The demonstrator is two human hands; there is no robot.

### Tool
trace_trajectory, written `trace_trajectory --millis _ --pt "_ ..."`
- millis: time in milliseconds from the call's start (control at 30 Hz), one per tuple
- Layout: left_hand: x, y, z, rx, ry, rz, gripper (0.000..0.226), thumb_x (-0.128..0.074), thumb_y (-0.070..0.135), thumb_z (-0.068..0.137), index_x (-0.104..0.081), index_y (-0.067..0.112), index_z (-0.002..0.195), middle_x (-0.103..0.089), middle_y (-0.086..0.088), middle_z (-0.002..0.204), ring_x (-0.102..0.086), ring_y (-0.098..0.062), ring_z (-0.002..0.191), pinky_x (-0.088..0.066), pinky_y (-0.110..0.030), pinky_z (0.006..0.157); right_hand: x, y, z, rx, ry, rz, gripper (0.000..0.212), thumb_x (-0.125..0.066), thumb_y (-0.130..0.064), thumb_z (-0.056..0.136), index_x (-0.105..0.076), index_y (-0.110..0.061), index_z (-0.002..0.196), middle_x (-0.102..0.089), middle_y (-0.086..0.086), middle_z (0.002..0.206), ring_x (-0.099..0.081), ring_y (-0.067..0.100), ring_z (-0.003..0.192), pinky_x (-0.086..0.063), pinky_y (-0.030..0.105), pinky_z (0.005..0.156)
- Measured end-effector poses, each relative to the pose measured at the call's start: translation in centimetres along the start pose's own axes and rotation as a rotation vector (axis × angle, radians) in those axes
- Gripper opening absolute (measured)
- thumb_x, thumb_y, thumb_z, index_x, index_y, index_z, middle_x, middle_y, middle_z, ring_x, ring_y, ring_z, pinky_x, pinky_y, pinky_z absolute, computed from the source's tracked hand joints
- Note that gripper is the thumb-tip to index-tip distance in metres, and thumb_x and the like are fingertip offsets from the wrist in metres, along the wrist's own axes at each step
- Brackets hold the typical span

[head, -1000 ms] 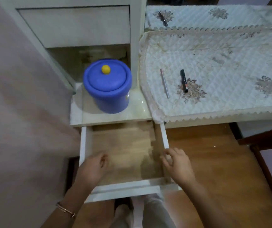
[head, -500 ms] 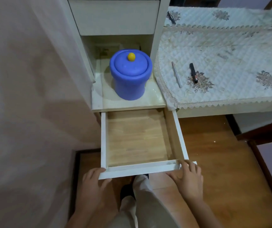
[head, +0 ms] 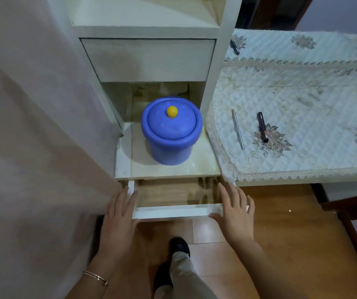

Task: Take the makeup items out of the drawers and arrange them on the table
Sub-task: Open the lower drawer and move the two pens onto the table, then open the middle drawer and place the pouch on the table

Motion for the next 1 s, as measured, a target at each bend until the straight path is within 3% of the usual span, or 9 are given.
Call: trace_trajectory --millis 100,200,267,367,533,700,833,933,1000 --pt "0.5 0.1 3.5 -0.038 0.012 0.041 0.093 -0.083 0.006 0.054 -0.036 0.006 0.134 -0.046 -0.024 0.137 -0.028 -0.031 0.128 -0.021 -0.037 0.103 0.2 -0.9 3.7 0.095 0.006 -0.064 0.105 -0.088 -0.039 0.046 -0.036 -0.020 0.135 -0.052 0.010 0.137 -0.027 0.025 0.130 -0.013 0.051 0.103" --pt "0.4 -0.2 5.8 -0.053 0.041 0.033 0.088 -0.081 0.002 0.058 -0.035 0.006 0.134 -0.047 -0.023 0.136 -0.025 -0.029 0.128 -0.017 -0.035 0.106 0.0 -1.4 5.9 0.138 0.024 -0.080 0.101 -0.089 -0.035 0.046 -0.040 -0.019 0.132 -0.055 0.011 0.133 -0.029 0.025 0.129 -0.008 0.051 0.105" --pt "0.2 -0.4 6.7 -0.044 0.064 -0.009 0.082 -0.081 0.001 0.058 -0.040 0.008 0.128 -0.052 -0.022 0.128 -0.031 -0.030 0.122 -0.030 -0.039 0.106 -0.1 -1.4 6.7 0.154 0.059 -0.078 0.090 -0.088 -0.034 0.048 -0.044 -0.018 0.125 -0.061 0.011 0.125 -0.032 0.024 0.124 -0.014 0.052 0.101" --pt "0.2 -0.2 7.5 0.024 0.081 0.015 0.067 -0.082 0.002 0.058 -0.049 0.008 0.116 -0.057 -0.021 0.115 -0.037 -0.032 0.108 -0.049 -0.050 0.089 -0.2 -1.4 7.8 0.145 0.081 -0.065 0.074 -0.086 -0.035 0.053 -0.049 -0.019 0.115 -0.065 0.009 0.116 -0.037 0.024 0.117 -0.028 0.056 0.100" --pt "0.0 0.0 8.2 0.134 0.085 0.078 0.052 -0.077 0.009 0.064 -0.046 0.012 0.106 -0.054 -0.017 0.105 -0.042 -0.034 0.095 -0.046 -0.045 0.082 0.2 -1.2 8.5 0.142 0.117 -0.050 0.062 -0.083 -0.035 0.058 -0.050 -0.020 0.108 -0.067 0.010 0.108 -0.040 0.026 0.109 -0.043 0.058 0.093" --pt "0.4 0.2 7.6 0.102 0.067 0.063 0.052 -0.076 0.005 0.066 -0.053 0.005 0.112 -0.057 -0.022 0.111 -0.050 -0.041 0.101 -0.048 -0.048 0.087 -0.2 -1.8 7.5 0.090 -0.021 0.015 0.067 -0.081 -0.027 0.063 -0.047 -0.016 0.120 -0.060 0.016 0.122 -0.033 0.030 0.122 -0.036 0.063 0.098" --pt "0.0 0.4 5.6 0.018 -0.012 0.009 0.053 -0.062 0.004 0.074 -0.050 -0.004 0.125 -0.049 -0.029 0.132 -0.044 -0.047 0.123 -0.038 -0.053 0.101 0.6 -1.0 4.2 0.026 -0.131 0.177 0.064 -0.059 -0.017 0.082 -0.032 -0.019 0.139 -0.033 0.009 0.148 -0.024 0.029 0.140 -0.015 0.050 0.114" --pt "-0.7 0.4 1.7 -0.011 -0.110 -0.105 0.042 -0.045 0.014 0.081 -0.055 -0.004 0.117 -0.053 -0.027 0.126 -0.049 -0.044 0.117 -0.042 -0.050 0.099 0.5 0.9 -1.3 -0.113 -0.214 0.255 0.059 -0.052 -0.018 0.086 -0.027 -0.019 0.140 -0.031 0.006 0.148 -0.028 0.026 0.136 -0.024 0.042 0.113" --pt "-2.0 0.2 -2.1 0.019 -0.240 -0.204 0.033 -0.051 0.011 0.086 -0.056 0.001 0.116 -0.056 -0.020 0.122 -0.053 -0.036 0.112 -0.041 -0.038 0.094 -1.4 2.6 -6.9 -0.263 -0.352 0.333 0.054 -0.050 -0.022 0.089 -0.030 -0.019 0.139 -0.037 0.006 0.144 -0.037 0.025 0.130 -0.035 0.039 0.107"
Point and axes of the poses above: each hand's wrist, its own z-axis towards the middle knuckle, its own x-axis out of the back of the hand, y = z × x, the point moved 8 cm from there along z, towards the middle knuckle
